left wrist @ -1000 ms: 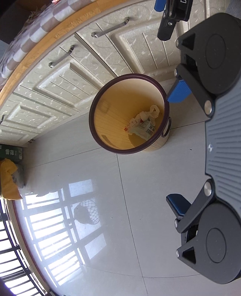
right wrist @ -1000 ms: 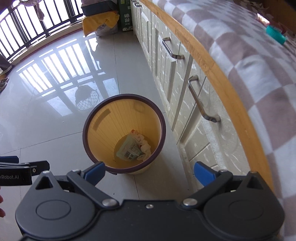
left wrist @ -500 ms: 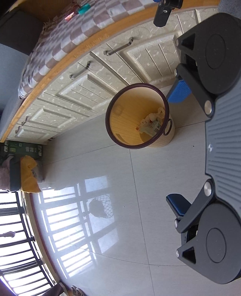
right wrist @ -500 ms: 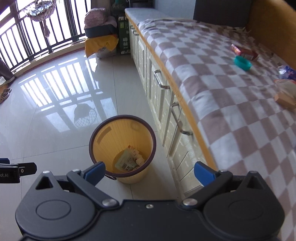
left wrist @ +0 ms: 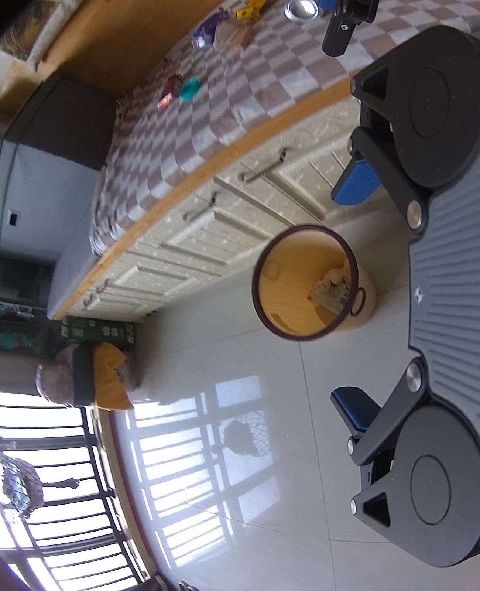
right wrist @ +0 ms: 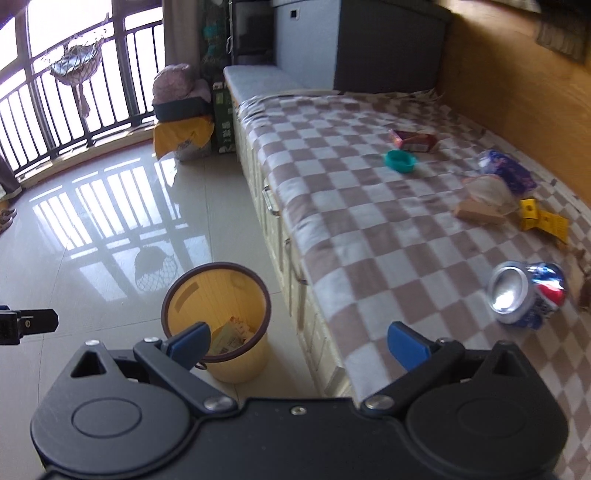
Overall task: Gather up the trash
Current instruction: 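Lift both open tools away from the wastebasket back toward the bench, then grasp the brown cardboard piece with the right tool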
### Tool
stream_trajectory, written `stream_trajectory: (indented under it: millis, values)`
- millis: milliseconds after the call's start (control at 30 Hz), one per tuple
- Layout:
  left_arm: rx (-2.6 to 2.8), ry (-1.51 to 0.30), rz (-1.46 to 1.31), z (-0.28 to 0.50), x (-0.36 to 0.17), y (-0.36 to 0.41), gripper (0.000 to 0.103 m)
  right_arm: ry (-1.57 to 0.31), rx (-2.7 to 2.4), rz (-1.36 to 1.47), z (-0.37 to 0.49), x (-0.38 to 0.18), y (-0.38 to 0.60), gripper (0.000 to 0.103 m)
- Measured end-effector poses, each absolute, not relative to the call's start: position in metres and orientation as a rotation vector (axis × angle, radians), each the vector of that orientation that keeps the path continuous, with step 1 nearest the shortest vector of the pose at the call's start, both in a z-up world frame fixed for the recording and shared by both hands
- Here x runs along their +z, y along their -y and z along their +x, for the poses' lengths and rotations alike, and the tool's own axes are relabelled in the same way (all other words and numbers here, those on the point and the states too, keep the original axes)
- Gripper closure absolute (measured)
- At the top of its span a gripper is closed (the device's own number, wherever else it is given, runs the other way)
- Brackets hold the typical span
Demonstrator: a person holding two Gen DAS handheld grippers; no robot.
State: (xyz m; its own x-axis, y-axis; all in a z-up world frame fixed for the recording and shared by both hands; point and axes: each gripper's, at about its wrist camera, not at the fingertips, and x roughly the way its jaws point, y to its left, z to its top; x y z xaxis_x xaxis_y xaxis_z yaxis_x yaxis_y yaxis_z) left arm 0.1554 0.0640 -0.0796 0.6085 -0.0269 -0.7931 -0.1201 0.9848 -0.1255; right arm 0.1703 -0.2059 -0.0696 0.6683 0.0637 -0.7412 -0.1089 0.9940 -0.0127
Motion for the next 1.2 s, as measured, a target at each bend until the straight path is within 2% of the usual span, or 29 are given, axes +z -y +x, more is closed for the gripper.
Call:
stream_trajectory:
  millis: [600, 1200]
  values:
    - [-0.16, -0.764, -0.136, 0.161, -0.035, 0.093, 0.0, -0.658, -0.122, 0.062, 0.114, -0.033, 0.363, 0.0]
    - [-0.461, -0.798, -0.117, 0.198, -0.052, 0.245, 0.0, -0.617, -0.258, 0.09, 0.136, -0.064, 0.514, 0.0]
